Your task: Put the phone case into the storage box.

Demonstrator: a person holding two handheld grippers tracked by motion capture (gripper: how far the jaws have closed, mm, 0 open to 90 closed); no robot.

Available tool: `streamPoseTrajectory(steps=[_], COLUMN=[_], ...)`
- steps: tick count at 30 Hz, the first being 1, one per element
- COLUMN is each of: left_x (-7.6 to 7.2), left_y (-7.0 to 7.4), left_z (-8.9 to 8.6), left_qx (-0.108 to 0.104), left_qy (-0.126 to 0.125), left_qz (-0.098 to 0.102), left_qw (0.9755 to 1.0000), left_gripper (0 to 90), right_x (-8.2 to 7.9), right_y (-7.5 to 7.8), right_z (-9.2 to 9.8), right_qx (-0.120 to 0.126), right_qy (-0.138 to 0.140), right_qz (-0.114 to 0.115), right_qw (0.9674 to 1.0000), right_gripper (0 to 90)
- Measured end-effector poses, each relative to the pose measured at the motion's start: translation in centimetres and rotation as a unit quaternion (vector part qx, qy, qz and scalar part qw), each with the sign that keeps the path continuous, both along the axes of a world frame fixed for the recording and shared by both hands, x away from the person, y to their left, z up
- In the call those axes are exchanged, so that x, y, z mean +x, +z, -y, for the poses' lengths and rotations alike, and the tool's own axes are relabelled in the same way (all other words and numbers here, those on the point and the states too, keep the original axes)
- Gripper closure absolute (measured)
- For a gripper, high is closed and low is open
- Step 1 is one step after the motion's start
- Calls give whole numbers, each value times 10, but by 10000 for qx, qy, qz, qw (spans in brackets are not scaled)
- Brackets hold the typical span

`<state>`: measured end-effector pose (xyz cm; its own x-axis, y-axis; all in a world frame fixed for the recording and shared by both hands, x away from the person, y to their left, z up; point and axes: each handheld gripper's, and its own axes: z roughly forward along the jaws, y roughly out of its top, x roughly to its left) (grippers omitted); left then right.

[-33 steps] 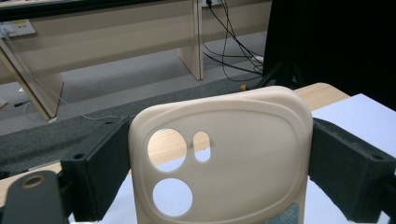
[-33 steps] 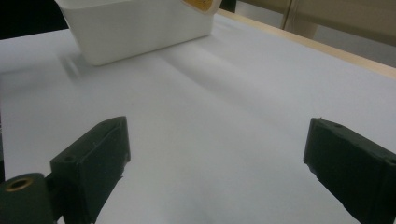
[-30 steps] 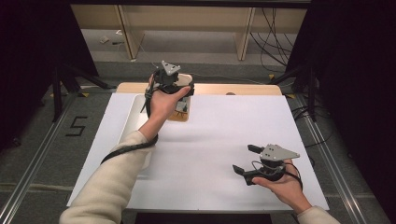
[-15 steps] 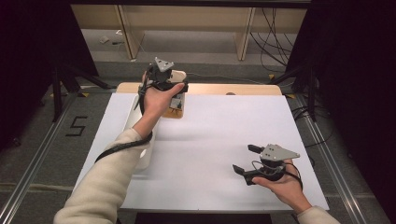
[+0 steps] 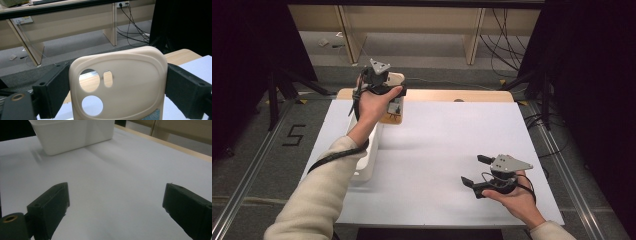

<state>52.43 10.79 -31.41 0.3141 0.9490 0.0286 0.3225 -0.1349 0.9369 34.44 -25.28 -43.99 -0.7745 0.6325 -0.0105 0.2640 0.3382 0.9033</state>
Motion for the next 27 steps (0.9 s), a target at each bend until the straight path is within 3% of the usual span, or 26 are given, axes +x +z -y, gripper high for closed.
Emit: streamPoseTrajectory(steps=[27], left_x=[-1], left_y=[9], left_z=[-35], left_qx=[42], left_qy=[135], left_qz=[120], left_qw=[9998], left_gripper=[112], right_x=[0], right_y=[0], right_z=[0], right_qx=[5], right_qy=[-11], right_qz=[-5], right_qw=[10000], right_gripper=[80])
